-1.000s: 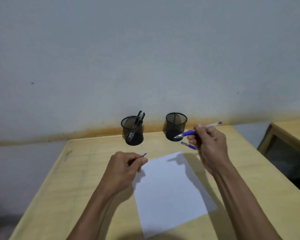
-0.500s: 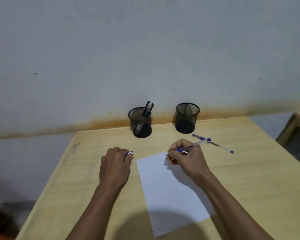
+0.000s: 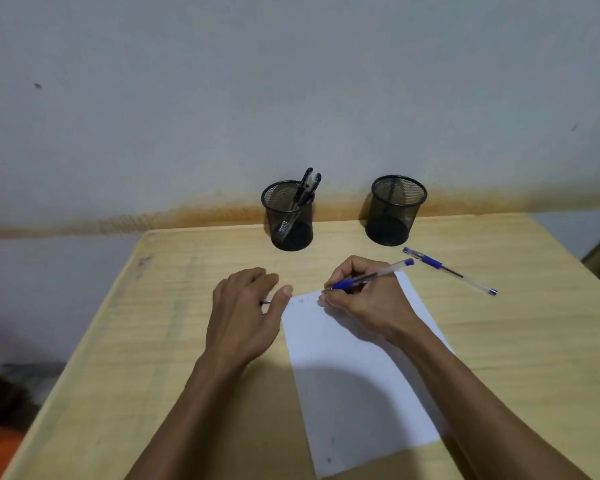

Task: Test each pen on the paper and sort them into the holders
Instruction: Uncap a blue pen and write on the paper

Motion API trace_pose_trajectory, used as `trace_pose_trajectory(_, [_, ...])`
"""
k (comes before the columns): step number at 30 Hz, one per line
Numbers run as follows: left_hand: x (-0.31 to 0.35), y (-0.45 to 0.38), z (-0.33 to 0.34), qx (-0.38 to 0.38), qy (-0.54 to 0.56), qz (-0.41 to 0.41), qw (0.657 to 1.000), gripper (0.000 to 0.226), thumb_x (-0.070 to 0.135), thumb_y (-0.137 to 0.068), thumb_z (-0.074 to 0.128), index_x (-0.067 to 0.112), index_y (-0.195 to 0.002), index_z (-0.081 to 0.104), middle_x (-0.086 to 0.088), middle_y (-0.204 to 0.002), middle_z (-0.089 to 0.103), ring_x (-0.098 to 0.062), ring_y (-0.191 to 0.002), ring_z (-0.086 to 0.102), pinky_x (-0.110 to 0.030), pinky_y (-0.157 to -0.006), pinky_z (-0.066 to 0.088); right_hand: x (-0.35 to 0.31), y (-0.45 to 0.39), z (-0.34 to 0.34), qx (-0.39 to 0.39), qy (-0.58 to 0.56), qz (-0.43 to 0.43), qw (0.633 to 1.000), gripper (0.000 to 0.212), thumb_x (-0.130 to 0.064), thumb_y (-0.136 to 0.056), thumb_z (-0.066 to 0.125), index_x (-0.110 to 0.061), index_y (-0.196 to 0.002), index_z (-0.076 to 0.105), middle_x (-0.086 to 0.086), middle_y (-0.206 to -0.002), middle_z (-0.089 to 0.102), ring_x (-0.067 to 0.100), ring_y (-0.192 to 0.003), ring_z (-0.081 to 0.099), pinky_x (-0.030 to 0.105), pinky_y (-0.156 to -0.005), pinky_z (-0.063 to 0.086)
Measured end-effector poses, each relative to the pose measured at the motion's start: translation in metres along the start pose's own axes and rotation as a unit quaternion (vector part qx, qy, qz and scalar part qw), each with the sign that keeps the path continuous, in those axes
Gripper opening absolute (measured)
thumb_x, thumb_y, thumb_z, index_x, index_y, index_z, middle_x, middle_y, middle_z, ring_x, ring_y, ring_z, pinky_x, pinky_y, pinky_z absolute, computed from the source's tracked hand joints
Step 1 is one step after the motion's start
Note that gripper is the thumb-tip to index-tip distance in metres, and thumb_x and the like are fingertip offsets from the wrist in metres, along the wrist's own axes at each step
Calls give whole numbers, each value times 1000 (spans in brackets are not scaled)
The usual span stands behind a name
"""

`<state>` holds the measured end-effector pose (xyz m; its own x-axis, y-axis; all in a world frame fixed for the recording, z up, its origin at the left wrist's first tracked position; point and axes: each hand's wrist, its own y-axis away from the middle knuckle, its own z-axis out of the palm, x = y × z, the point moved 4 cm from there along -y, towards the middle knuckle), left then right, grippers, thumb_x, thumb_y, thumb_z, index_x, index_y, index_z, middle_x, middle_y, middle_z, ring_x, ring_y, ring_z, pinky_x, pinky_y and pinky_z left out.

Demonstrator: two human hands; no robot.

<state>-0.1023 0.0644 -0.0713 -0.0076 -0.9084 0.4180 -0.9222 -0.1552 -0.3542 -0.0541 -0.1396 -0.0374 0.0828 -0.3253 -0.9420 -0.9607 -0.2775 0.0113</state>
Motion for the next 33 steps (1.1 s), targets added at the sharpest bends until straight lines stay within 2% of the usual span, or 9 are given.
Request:
trace_pose_trajectory(2, [0,3,-1,8,-7,0,1000,42,55,-89,57,22,-114,70,2,-116,67,-18,-113,56,-44,-99,43,-4,-1,3,-7,3,-9,1000,15,-3,-75,83,-10,-80,71,6,-78,76,13,-69,70,17,-60,57])
trace_pose_trajectory(4, [-1,5,-1,-7,-24,1,1000,58,63,-83,57,22,-123,66,0,-127,63,-18,-122,52,-49,-104,39,-7,-2,6,-8,-2,-15,1000,13,-1,-76,81,-7,-81,70,9,-76,75,13,-65,69,18,-58,58])
trace_pose_trajectory(7, [-5,8,0,-34,-52,-21,998,77,75,-75,50,23,-131,60,0,-135,58,-20,-129,48,-53,-107,36,-6,-3,12,-10,-1,-26,1000,14,-1,-76,82,-9,-79,70,8,-75,76,22,-71,71,28,-63,60])
trace_pose_trajectory(11, [-15,17,-3,-24,-89,-54,994,93,83,-69,45,18,-134,57,-4,-141,55,-23,-134,46,-57,-110,32,-3,-4,17,-15,9,-29,999,13,-3,-77,83,-8,-80,71,7,-76,76,19,-70,69,25,-61,58])
trace_pose_trajectory(15, [-22,20,-4,-38,-129,-83,987,109,94,-66,34,18,-142,49,-5,-153,43,-23,-143,35,-58,-114,26,5,-8,18,5,6,-32,999,16,1,-74,81,-9,-73,69,8,-71,75,29,-68,71,40,-60,61])
trace_pose_trajectory(18, [-21,20,-6,-38,-137,-103,984,112,97,-64,31,22,-146,42,-3,-157,37,-22,-147,28,-57,-117,23,13,-12,18,9,10,-13,1000,17,1,-72,82,-7,-71,67,9,-68,73,33,-65,69,41,-54,59])
trace_pose_trajectory(24, [-22,15,-4,-55,-147,-119,980,111,100,-61,29,29,-146,38,-2,-157,36,-22,-146,29,-58,-116,24,16,-16,22,-11,51,-17,998,16,-6,-77,82,-12,-71,69,3,-71,75,19,-64,71,31,-55,61])
trace_pose_trajectory(31, [-23,15,-1,-69,-145,-127,979,111,100,-60,27,31,-147,33,0,-160,30,-21,-148,23,-58,-117,20,18,-21,26,-2,60,-20,998,14,-8,-79,82,-8,-72,70,3,-74,75,18,-69,71,32,-56,59])
trace_pose_trajectory(33, [-23,15,-2,-70,-140,-126,980,111,99,-60,28,30,-147,34,0,-159,30,-22,-148,22,-58,-118,18,19,-22,26,-4,55,-13,998,15,-7,-78,82,-6,-70,69,5,-73,74,17,-67,70,27,-53,57])
